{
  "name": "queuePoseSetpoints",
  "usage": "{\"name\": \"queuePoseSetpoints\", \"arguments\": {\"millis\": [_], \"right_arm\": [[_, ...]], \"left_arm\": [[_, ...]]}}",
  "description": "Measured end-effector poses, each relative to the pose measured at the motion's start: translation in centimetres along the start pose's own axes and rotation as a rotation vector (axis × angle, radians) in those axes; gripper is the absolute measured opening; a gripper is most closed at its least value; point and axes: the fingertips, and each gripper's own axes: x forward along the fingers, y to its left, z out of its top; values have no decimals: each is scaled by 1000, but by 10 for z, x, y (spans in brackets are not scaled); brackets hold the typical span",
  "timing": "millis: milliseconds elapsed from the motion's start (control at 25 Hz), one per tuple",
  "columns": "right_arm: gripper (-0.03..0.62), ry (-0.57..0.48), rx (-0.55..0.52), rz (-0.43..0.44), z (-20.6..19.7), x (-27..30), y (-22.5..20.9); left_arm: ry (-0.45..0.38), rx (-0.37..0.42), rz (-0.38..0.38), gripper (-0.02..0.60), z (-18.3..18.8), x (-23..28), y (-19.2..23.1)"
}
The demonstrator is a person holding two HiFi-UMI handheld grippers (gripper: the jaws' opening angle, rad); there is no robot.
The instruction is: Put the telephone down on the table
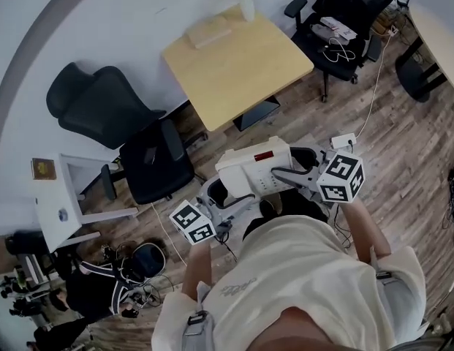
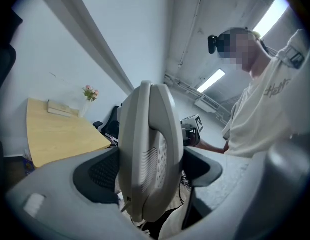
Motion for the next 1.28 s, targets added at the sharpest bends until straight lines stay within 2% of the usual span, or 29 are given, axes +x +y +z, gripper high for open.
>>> {"name": "queuePoseSetpoints", "arguments": {"millis": [320, 560, 840, 1000, 1280], "right_arm": [[235, -71, -33, 60, 54, 9, -70], [236, -89, -63, 108, 79, 7, -118], [236, -42, -77, 173, 86, 17, -149], [236, -36, -71, 196, 85, 20, -152], [236, -2, -32, 193, 82, 48, -182]], "left_arm": [[20, 61, 62, 380, 54, 47, 48], [0, 65, 114, 380, 74, 86, 74], [-56, 12, 184, 380, 75, 105, 95], [-56, 5, 210, 380, 74, 105, 97], [-36, -21, 209, 380, 74, 111, 136]]}}
